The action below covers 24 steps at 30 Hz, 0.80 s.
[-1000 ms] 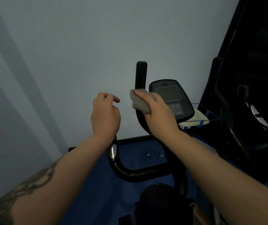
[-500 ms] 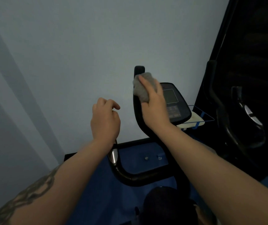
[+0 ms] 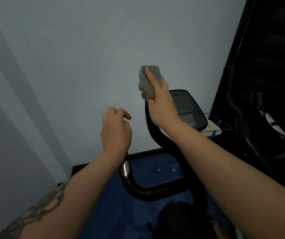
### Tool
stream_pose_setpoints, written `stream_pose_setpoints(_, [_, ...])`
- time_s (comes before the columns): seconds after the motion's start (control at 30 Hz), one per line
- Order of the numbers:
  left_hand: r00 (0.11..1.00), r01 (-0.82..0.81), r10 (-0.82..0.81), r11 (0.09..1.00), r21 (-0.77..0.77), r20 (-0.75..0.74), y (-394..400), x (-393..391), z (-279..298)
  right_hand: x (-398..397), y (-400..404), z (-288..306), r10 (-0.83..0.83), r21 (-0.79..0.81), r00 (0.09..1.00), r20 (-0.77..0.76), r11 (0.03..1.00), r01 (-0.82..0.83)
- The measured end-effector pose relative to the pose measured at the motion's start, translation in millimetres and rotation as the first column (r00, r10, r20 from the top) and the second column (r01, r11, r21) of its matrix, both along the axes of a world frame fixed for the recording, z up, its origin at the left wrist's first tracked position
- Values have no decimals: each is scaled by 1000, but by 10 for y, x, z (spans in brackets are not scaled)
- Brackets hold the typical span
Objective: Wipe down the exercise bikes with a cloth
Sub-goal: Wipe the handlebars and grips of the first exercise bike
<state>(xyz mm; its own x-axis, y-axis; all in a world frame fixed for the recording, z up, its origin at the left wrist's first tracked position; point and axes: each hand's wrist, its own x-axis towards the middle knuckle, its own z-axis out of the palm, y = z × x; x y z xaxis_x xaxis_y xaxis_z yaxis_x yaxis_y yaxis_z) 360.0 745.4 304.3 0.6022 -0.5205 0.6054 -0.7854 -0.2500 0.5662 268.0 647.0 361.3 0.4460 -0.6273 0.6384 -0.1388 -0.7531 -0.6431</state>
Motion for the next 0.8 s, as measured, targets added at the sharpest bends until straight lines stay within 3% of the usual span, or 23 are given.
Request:
stream_pose_setpoints(0.07, [1000,4,-4,1000,-1,-3,-5,3,-6,5,54,-152,62,69,998,30,996,-64])
stream_pose_setpoints(0.23, [1000,2,-2,1000,-16,-5,-6,-2,-3,-409,-46,-455,121,121,979,-166,987,-102])
stream_pose_setpoints(0.33, [1000,-7,6,1000,-16,-5,-7,1,5,-357,-231,-250,106,242,994,-2,965,-102])
stream_pose_setpoints(0.43, [1000,-7,7,1000,-2,-2,-7,-6,13,-107,-110,-116,128,142,992,-15,982,-125])
stream_pose_setpoints(0.5, [1000,-3,3,1000,-1,0,-5,-3,11,-110,55,-267,114,63,981,-158,992,-105])
stream_pose_setpoints(0.6, [1000,11,-11,1000,-6,3,-7,5,-1,-454,192,-527,130,-26,885,-446,987,-158])
stream_pose_setpoints(0.73, [1000,1,-1,1000,-4,3,-5,11,7,-823,48,-208,254,106,729,-636,964,-244])
stream_pose_setpoints(0.8, [1000,-5,5,1000,4,1,-1,3,16,-765,-64,-6,267,152,724,-636,963,-223])
